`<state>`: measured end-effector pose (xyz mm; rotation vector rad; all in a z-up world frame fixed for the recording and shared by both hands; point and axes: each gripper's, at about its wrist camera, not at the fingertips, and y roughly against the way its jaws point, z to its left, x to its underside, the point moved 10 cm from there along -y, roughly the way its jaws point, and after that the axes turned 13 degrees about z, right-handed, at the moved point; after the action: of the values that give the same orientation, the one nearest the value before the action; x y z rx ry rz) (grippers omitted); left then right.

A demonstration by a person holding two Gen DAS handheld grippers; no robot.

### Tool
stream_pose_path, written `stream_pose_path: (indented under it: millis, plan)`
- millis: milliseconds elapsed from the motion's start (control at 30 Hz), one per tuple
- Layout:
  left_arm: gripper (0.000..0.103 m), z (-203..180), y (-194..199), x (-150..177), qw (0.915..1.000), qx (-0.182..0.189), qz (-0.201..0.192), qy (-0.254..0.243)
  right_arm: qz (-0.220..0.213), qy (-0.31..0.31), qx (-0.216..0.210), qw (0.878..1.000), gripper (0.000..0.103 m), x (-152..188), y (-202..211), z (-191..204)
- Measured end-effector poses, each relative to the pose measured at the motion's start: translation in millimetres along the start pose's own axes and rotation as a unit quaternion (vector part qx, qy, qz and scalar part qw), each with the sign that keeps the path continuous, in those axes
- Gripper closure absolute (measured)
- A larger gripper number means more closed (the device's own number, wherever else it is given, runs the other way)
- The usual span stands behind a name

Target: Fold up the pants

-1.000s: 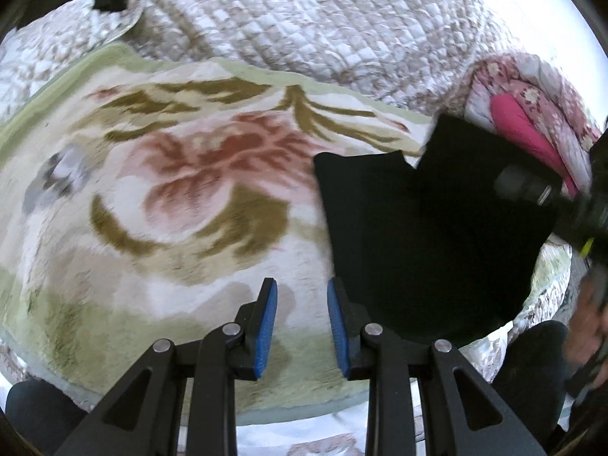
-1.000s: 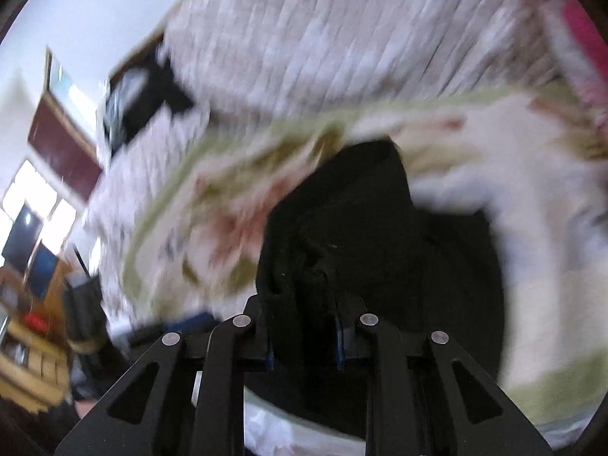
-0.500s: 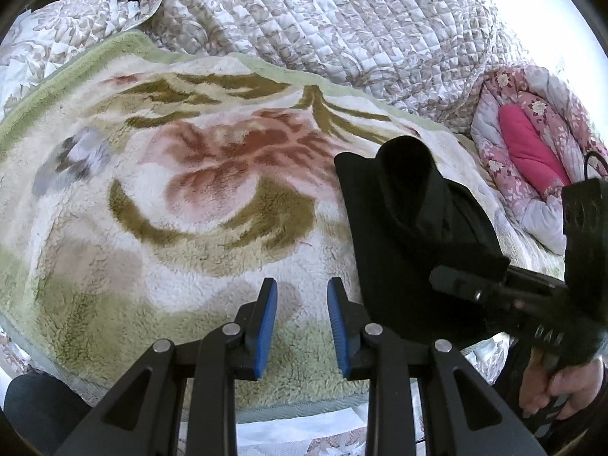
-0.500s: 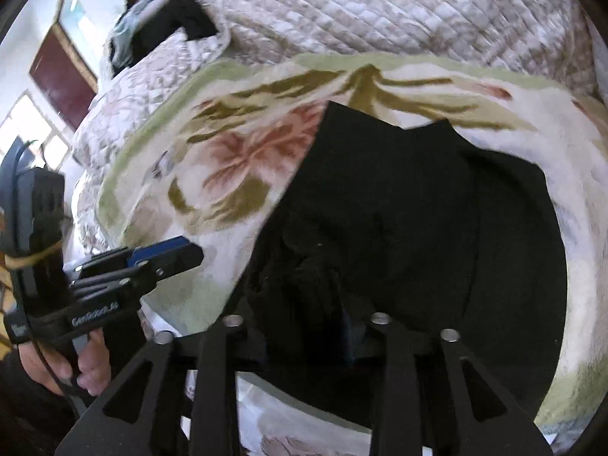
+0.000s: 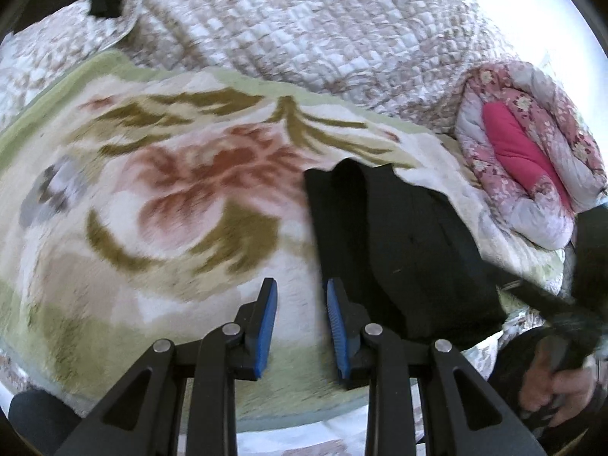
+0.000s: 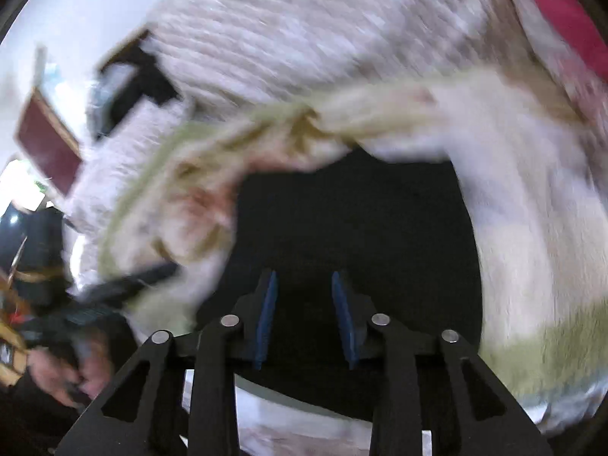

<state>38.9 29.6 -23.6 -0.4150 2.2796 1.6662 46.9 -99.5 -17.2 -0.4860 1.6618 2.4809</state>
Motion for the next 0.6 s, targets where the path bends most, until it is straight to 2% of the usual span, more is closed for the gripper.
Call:
stream_pose_path:
  millis: [33, 100, 133, 167, 200, 333, 400, 467, 500, 567, 600]
  plan:
    - [0.073, -5, -1, -3, 1.0000, 0.002, -0.001, -0.006, 0.014, 0.008, -0.007, 1.000, 0.073, 5, -7, 1]
    - [0.073, -15, -3, -9, 0.9998, 0.006, 0.000, -0.018, 0.010, 0.033, -0.029, 0.999, 0.073, 5, 0, 13]
    - [0.070, -19, -6, -12, 0.9997, 0.009, 0.002, -0.023, 0.007, 0.038, -0.053, 0.998, 0.073, 4, 5, 20]
    - [0.066, -23, -8, -14, 0.9996, 0.012, 0.004, -0.027, -0.003, 0.038, -0.059, 0.998, 0.073, 1, 10, 21]
    - [0.061, -26, -11, -17, 0.9995, 0.013, 0.005, -0.030, -0.015, 0.037, -0.054, 0.998, 0.073, -3, 15, 18]
    - [0.058, -40, -21, -28, 0.9988, 0.012, 0.008, -0.046, -0.053, 0.001, -0.035, 0.998, 0.073, -22, 34, -12]
    - [0.055, -48, -29, -36, 0.9983, 0.017, 0.006, -0.055, -0.063, -0.017, -0.020, 0.998, 0.073, -26, 41, -30]
    - [0.055, -48, -45, -42, 0.9987, 0.011, 0.021, -0.046, -0.065, -0.033, -0.014, 0.997, 0.073, -29, 44, -43]
    - [0.056, -49, -50, -44, 0.9987, 0.015, 0.025, -0.042, -0.067, -0.039, -0.010, 0.997, 0.073, -30, 45, -49]
    - [0.073, -53, -57, -47, 0.9987, 0.021, 0.022, -0.040, -0.063, -0.040, 0.002, 0.997, 0.073, -31, 45, -56]
    - [0.080, -53, -58, -49, 0.9990, 0.012, 0.017, -0.041, -0.063, -0.041, 0.007, 0.997, 0.073, -32, 45, -60]
